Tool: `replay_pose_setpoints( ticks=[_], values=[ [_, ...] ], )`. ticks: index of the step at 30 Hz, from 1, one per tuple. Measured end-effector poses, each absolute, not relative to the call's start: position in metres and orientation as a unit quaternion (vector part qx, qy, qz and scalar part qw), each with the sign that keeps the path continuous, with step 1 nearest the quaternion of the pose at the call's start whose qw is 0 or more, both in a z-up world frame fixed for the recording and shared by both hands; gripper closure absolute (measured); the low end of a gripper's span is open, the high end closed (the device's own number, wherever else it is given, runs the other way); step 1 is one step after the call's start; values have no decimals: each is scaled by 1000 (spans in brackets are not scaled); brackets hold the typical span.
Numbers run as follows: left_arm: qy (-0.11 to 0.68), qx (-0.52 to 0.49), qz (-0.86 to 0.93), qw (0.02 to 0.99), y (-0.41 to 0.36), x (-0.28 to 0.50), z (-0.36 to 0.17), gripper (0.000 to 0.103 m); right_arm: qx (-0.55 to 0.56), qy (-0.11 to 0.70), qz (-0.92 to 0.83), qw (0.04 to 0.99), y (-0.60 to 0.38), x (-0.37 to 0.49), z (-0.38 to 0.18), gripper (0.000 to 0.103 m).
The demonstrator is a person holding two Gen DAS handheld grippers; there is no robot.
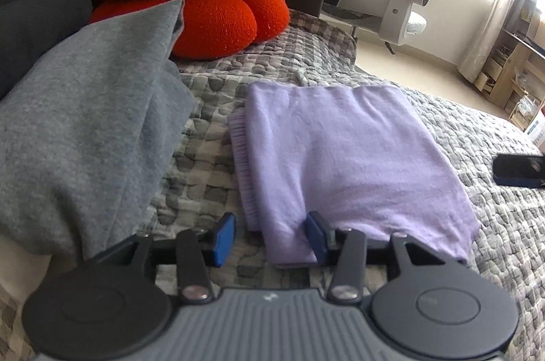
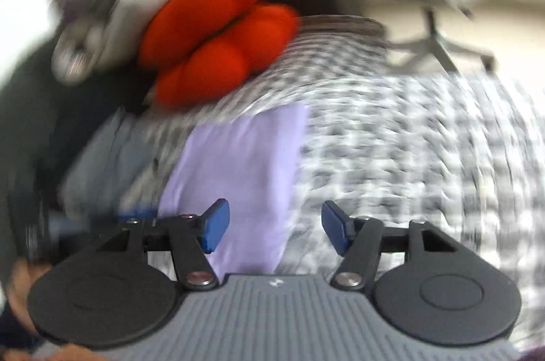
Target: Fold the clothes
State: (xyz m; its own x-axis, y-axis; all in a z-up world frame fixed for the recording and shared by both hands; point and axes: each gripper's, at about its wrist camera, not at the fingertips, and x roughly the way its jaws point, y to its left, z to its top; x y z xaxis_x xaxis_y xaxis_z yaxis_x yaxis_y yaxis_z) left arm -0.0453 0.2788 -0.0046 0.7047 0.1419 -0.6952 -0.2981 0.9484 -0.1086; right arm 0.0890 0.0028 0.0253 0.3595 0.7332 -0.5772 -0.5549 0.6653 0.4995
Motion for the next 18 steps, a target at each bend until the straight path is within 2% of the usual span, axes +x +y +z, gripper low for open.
replay_pose_setpoints(
  ticks=[6,9,12,13,14,18],
  values=[
    [368,-100,119,917,279,-44,-5,52,208,420,384,796,7,110,-7,39],
    [371,-99,119,915,279,-43,-5,51,190,411,401,796,23,112,-10,41],
    [373,-97,120,915,278,-42,-5,51,158,394,398,813,29,114,-11,67],
    [373,-96,120,915,278,-42,-5,50,150,389,391,821,30,115,-12,83],
    [373,-95,121,915,278,-42,-6,50,155,390,389,820,30,116,-13,92],
    [369,-84,123,918,276,-43,-6,50,147,389,397,818,32,119,-13,91]
  ],
)
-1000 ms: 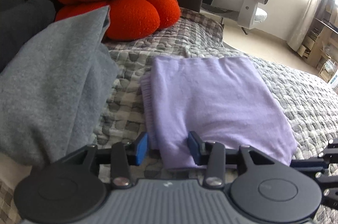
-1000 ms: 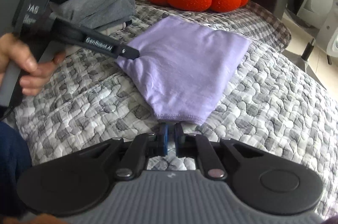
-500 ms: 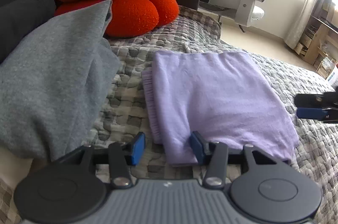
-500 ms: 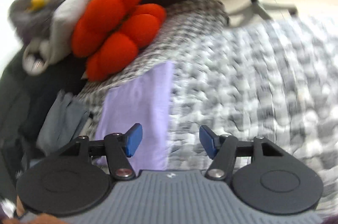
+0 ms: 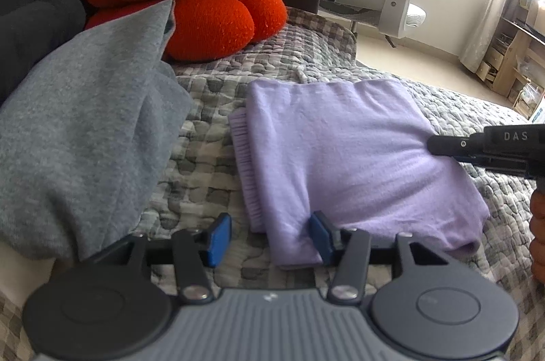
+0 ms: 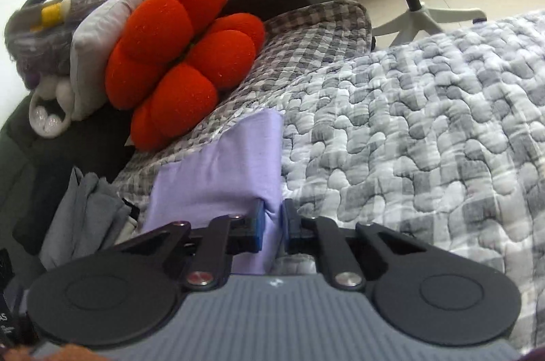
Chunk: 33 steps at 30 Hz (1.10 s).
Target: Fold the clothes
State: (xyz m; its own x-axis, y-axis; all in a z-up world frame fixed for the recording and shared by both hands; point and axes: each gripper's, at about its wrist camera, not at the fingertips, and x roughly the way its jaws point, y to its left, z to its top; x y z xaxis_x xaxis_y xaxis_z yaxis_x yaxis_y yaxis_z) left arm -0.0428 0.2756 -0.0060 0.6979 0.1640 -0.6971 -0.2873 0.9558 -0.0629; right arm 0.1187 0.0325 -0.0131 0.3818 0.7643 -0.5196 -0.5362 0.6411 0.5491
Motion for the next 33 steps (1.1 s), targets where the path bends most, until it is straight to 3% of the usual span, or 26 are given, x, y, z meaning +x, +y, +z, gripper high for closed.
replay_pose_setpoints(
  ticks=[3,5,9,12,28,29,30,33],
  values=[
    [369,-81,124,917,276,-42,-5,50,143,374,398,826,31,121,-6,81],
    [370,-79,125,917,275,-41,-5,50,140,345,392,841,32,122,1,80],
    [371,-72,125,917,273,-40,-5,50,160,318,434,827,38,124,8,93],
    [370,-69,123,918,273,-41,-5,50,77,355,412,836,67,129,-3,103],
    [378,-55,118,917,272,-40,-3,50,63,316,417,850,80,166,-8,103],
    [381,-61,113,916,273,-40,-1,50,69,308,405,858,76,165,-6,100],
    [384,-68,109,914,275,-41,2,50,83,304,395,863,70,164,-4,90],
    [381,-81,99,916,277,-44,10,51,134,308,396,855,51,167,0,87]
  ],
)
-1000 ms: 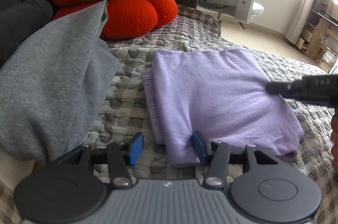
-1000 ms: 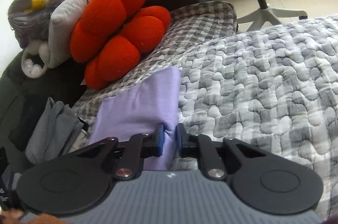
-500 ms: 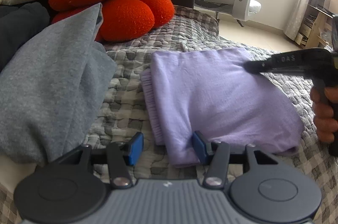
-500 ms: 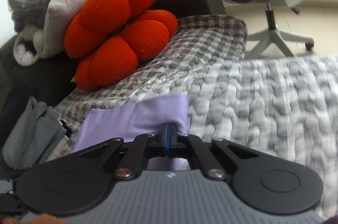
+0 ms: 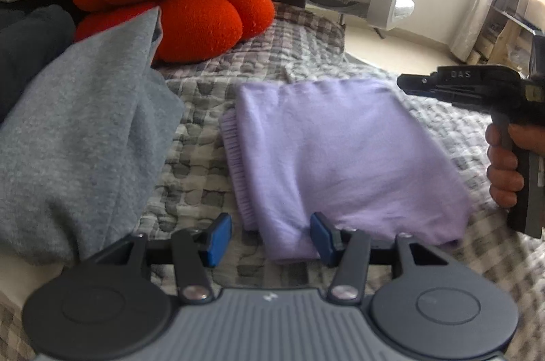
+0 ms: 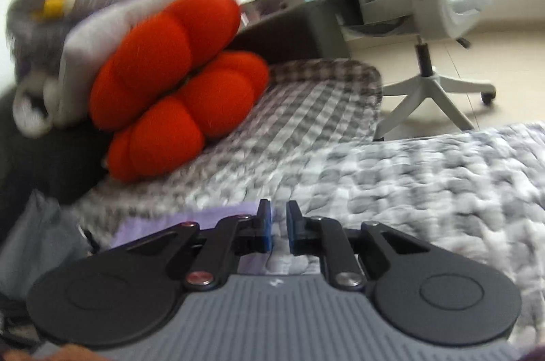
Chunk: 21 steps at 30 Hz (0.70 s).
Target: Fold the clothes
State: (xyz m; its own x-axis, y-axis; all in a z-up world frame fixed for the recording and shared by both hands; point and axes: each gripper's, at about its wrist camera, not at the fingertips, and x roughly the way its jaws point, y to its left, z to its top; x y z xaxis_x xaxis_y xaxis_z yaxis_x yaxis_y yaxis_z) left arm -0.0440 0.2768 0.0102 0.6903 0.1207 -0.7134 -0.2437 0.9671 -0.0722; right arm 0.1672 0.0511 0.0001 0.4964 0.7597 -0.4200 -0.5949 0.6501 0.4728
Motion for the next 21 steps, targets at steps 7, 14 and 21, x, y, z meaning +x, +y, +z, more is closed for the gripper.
replay_pose_setpoints(
  ticks=[7,14,21],
  values=[
    [325,-74,111,936,262,-48,32,51,81,305,438,842,54,134,17,87],
    [296,-114,116,941,270,-11,29,53,-17,352,438,827,66,99,8,89],
    [329,-119,137,927,274,3,-2,65,-75,376,435,815,52,77,12,87]
  ],
)
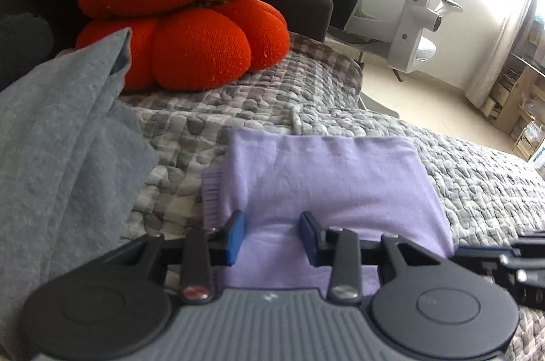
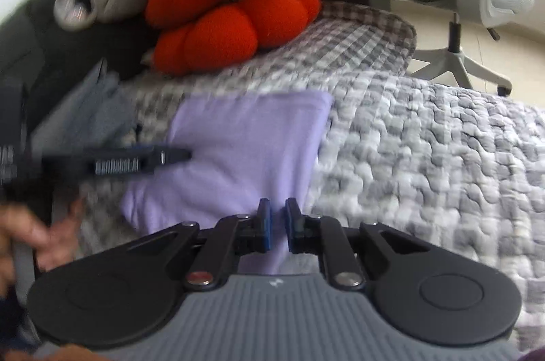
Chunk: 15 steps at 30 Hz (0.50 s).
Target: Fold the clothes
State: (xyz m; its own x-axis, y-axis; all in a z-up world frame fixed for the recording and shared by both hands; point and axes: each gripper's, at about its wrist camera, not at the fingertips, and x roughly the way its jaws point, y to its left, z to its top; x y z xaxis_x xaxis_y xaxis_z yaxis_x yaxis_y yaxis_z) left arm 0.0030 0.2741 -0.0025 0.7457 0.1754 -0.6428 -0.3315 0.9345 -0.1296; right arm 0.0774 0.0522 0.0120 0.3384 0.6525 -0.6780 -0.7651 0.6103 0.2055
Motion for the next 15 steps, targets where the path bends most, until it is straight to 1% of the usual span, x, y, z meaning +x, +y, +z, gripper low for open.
replay_pose_setpoints(
  ticks=[5,10,12,14,15],
  values=[
    [324,-119,133,929,277,-3,-4,65,-83,415,436,794,42,76,14,89],
    [318,-124,127,931,278,-5,-4,65,-97,429,451,777,30,74,19,88],
    [320,-121,127,931,277,-5,-3,65,-71,428,442,785,25,82,21,86],
    [319,-116,127,932,275,-5,-3,65,-31,420,433,797,20,91,23,82],
    [319,-116,127,932,275,-5,-3,65,-7,415,429,803,19,96,23,77]
  ],
)
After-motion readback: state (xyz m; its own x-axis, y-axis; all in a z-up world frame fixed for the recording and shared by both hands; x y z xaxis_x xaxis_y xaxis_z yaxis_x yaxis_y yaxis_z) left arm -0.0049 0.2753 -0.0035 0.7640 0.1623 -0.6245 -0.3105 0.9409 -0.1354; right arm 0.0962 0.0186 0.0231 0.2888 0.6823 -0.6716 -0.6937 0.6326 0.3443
